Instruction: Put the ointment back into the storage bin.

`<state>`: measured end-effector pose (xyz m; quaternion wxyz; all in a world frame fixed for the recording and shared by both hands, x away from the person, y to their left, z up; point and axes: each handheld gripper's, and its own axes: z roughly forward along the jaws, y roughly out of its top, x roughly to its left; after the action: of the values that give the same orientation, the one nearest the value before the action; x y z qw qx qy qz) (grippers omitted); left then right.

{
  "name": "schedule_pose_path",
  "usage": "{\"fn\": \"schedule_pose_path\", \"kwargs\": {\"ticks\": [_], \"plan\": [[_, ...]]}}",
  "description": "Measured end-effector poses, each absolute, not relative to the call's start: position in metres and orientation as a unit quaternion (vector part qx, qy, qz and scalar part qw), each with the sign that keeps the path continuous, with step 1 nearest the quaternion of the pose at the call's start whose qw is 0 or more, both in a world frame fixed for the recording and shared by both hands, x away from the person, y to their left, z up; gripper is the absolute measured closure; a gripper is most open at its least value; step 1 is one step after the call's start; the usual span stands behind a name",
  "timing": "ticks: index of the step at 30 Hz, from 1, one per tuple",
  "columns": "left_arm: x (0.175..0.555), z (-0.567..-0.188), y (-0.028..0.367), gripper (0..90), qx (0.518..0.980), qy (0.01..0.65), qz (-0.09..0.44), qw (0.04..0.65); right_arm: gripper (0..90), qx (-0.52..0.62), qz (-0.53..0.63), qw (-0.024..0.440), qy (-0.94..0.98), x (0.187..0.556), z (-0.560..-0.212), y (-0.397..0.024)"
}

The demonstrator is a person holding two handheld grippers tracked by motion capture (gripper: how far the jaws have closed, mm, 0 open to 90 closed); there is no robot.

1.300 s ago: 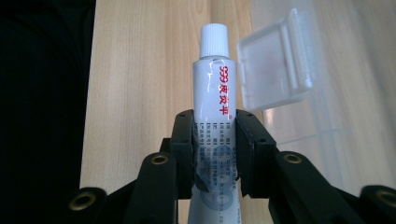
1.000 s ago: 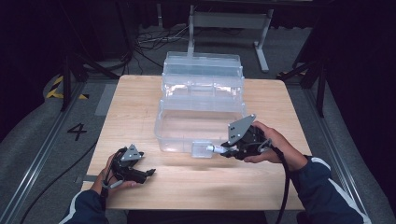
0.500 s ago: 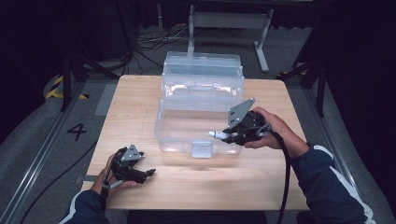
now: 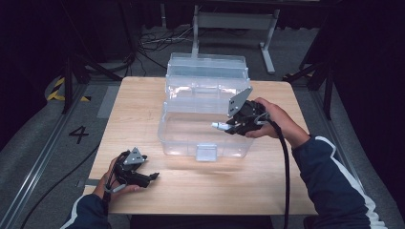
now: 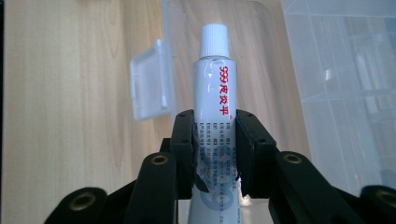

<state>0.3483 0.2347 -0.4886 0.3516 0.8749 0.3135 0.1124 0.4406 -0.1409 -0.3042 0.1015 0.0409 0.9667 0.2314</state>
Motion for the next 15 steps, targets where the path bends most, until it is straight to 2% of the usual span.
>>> {"fn": "schedule_pose_path", "kwargs": {"ticks": [15], "plan": [[0.348, -0.489, 0.235, 17.2, 0.875, 0.314, 0.113, 0.352, 71.1, 0.056, 0.187, 0.082, 0.977, 0.473, -0.332, -0.124]]}}
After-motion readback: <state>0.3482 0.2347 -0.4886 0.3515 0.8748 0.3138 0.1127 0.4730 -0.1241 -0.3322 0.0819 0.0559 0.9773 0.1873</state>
